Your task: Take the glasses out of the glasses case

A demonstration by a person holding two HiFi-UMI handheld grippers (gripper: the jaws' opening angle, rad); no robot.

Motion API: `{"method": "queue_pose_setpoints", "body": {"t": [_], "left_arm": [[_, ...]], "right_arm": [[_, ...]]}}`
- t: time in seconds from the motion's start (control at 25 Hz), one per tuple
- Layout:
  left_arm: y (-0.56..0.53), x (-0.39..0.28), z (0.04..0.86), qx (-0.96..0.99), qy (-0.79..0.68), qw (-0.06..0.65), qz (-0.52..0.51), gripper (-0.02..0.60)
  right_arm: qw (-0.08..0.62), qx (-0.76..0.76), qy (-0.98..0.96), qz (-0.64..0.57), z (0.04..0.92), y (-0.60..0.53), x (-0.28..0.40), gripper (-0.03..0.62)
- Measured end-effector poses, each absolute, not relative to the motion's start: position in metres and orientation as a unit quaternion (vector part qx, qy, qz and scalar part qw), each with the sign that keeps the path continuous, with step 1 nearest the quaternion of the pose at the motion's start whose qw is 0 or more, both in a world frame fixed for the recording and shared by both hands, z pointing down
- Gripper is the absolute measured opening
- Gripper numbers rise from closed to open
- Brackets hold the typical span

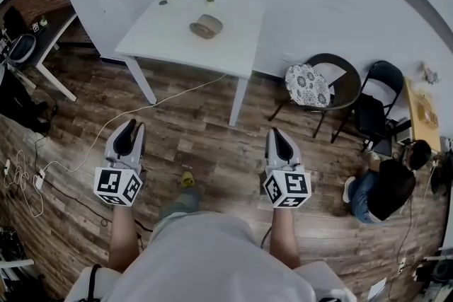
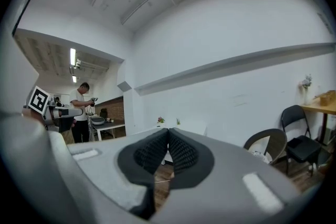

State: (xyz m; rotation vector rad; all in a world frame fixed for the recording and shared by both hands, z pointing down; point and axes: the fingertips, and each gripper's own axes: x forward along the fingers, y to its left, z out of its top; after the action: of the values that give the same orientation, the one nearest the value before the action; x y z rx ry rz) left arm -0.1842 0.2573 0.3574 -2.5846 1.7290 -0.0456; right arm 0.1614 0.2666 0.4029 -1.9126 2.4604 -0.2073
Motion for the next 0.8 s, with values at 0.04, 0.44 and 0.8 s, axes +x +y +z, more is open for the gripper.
{"method": "queue_pose_setpoints", "body": {"t": [0.04,0.44,0.8], "left_arm": [[0.247,-0.188,0.360,-0.832,0.555,0.014,-0.015,0.097],[0.126,-0.237,0.371,-0.842,0.539,-0.014,-0.010,0.097],[0.048,-0.279,0.375,-0.856,0.516,-0.035,0.007,0.097]], "right_arm": [[0.008,-0.613,0.787,-0.066,0.404,0.257,0.157,0.003],[-0.013,-0.627,0.776,-0.073,0.404,0.152,0.101,0.003],[-0.027,-0.636,0.769,-0.063,0.395,0.094,0.045,0.003]]}}
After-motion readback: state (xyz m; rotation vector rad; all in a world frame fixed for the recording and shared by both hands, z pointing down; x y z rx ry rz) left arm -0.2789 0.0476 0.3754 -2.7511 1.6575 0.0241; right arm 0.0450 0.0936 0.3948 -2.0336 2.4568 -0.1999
